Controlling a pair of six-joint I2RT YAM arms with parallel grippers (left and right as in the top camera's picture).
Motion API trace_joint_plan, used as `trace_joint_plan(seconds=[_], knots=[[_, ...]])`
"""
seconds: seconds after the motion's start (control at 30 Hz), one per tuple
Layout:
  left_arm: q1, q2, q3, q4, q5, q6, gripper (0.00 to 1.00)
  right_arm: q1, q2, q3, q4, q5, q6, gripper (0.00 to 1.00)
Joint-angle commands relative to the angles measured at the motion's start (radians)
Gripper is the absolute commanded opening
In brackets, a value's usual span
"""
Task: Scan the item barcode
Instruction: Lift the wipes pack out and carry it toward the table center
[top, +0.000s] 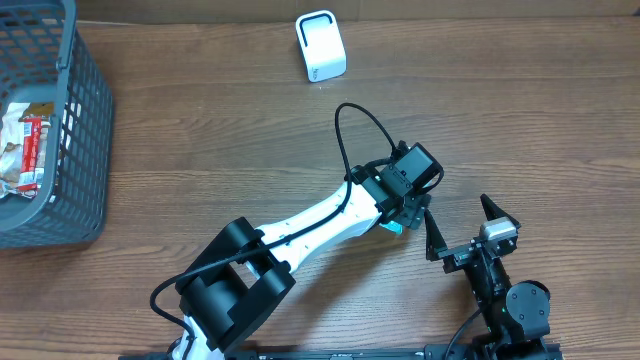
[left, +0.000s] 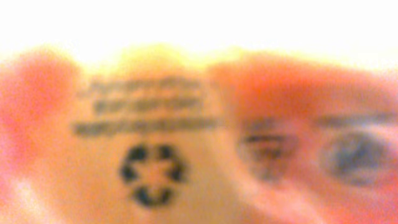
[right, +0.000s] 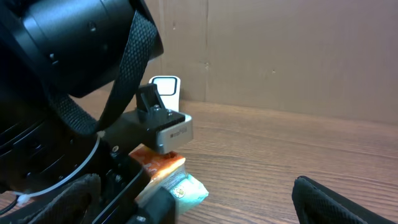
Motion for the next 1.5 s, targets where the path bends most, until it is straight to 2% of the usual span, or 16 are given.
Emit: trace_joint_plan(seconds=[0.0,0.17,0.5,0.77,1.13,1.47], knots=[[0.001,-0.002,0.029,0.015,0.02,0.059,1.0,-0.003,-0.011,-0.011,0.002,0.006,0.004,1.0],[0.002,-0.003,0.056,-0.014,0.026,0.07,1.0,-0.003,-0.011,-0.011,0.002,0.006,0.004,1.0],[0.006,-0.003,0.266,-0.254,0.026,0.097,1.0,-0.003,-0.011,-0.011,0.002,0.006,0.004,1.0],[0.006,-0.002,0.285,-0.311,0.033,0.114,1.0,-0.003,-0.011,-0.011,0.002,0.006,0.004,1.0],[0.006,0.006,0.24,-0.299,0.025,0.109,1.0,-0.003,-0.011,-0.011,0.002,0.006,0.004,1.0],[0.036,0.009,0.24,-0.229,-0.066,0.109,1.0,-0.003,-0.011,-0.011,0.002,0.006,0.004,1.0]])
